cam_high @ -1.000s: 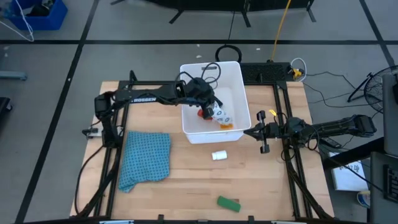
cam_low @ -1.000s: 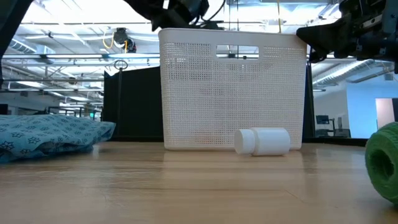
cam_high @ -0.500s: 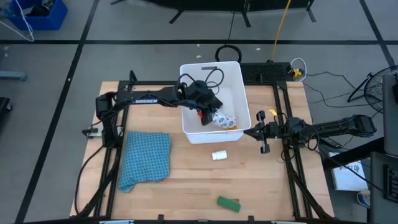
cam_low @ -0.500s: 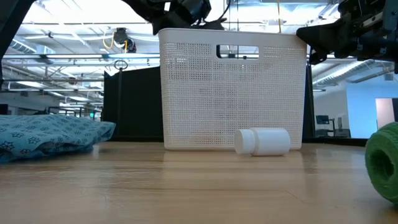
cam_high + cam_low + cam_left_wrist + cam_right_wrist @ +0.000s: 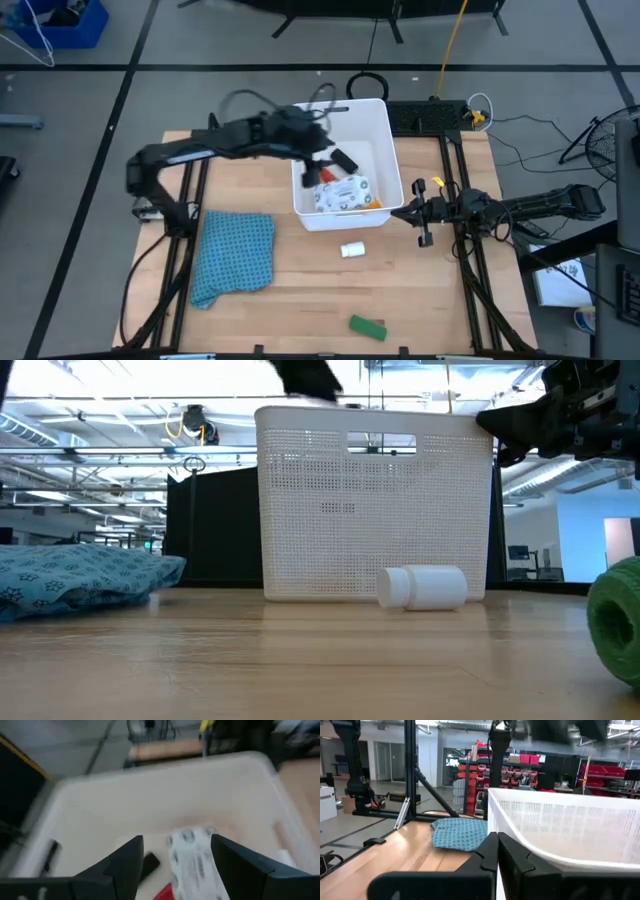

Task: Pick & place medical supplies in basket/bin
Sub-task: Put the white package in the white basket, then put the white pill bottle in the white basket

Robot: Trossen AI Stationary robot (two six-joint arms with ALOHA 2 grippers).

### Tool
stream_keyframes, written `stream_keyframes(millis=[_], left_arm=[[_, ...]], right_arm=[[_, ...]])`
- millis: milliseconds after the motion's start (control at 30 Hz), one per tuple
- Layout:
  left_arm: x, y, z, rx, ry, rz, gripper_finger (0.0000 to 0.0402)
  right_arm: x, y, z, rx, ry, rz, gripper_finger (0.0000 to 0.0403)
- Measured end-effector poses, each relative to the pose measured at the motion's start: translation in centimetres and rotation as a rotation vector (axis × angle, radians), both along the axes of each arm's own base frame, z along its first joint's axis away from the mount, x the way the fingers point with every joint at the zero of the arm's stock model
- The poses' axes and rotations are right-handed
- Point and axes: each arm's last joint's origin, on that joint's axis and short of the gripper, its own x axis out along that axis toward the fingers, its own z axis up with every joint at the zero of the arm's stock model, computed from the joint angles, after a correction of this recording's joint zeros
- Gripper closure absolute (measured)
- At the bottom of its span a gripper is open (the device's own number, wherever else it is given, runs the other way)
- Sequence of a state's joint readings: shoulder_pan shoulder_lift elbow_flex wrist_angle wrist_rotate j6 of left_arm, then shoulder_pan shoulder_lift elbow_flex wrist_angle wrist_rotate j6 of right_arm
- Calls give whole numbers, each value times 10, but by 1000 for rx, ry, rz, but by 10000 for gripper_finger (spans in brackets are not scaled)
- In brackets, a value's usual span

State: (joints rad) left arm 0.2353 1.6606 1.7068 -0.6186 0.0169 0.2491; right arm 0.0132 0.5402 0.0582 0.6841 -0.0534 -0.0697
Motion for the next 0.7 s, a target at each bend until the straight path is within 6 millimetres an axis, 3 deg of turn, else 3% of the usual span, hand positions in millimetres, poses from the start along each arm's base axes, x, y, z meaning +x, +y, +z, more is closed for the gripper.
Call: stream_keyframes(millis=[167,300,433,500,700], left_arm=[[-63,-35,35,14,53,-100,200],[-109,-58,30,-1,70,-151,272],[-150,-73,5,-44,-41,-158,361],[-164,-77,-17,-73,-130,-148,390],[-192,-87,-87,-61,-326,-209,398]], right_arm=[[0,0,-1,-3,12,-1,403],[0,0,-1,-2,13,0,403],[0,0,-1,5,12,1,403],[0,0,-1,5,6,2,403],[0,1,-1,1,5,32,403]])
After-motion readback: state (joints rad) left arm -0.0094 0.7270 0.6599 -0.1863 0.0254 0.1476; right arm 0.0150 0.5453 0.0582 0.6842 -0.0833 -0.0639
